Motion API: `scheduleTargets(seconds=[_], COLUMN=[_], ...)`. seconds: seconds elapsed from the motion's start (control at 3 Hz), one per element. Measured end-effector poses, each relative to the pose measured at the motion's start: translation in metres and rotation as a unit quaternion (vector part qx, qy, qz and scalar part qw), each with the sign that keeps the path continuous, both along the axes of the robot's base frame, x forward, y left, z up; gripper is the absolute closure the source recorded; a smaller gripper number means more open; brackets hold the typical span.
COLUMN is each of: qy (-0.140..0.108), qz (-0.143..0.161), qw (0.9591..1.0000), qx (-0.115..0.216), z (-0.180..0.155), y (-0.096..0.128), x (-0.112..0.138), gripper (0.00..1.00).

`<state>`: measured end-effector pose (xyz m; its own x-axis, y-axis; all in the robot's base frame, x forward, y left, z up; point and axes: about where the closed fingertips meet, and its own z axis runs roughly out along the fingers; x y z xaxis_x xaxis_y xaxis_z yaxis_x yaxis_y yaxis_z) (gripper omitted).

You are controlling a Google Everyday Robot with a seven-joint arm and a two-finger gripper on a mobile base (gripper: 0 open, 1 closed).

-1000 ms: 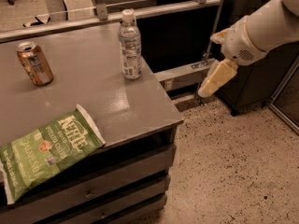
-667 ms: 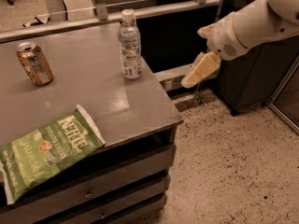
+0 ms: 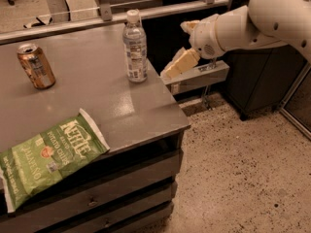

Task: Move blue plastic bottle near orange can

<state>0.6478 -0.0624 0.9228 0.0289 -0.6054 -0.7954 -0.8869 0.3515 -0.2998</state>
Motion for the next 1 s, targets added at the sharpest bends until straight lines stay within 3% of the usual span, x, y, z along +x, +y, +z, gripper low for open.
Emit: scheduleTargets(seconds=[0.33, 1.0], qy=[-0.003, 0.046], qz=[0.018, 0.067], qw=[0.9985, 0.9864], qx=[0.052, 0.143], z=[0.005, 0.003], y=[0.030, 0.092], x=[0.017, 0.012], gripper=[0.00, 0.00])
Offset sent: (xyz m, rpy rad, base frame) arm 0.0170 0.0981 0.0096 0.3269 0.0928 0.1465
